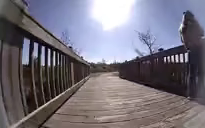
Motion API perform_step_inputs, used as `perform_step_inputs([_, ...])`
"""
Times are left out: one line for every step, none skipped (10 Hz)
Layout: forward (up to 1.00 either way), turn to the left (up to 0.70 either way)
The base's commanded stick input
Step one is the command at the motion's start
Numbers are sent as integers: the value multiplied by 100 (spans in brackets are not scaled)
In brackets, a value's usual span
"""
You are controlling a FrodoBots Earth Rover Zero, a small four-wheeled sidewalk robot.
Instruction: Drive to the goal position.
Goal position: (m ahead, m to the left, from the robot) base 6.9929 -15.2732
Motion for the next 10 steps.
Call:
perform_step_inputs([70, 9])
perform_step_inputs([70, 17])
perform_step_inputs([70, 15])
perform_step_inputs([70, 8])
perform_step_inputs([70, 2])
perform_step_inputs([70, 3])
perform_step_inputs([70, 3])
perform_step_inputs([70, 4])
perform_step_inputs([70, 6])
perform_step_inputs([70, 8])
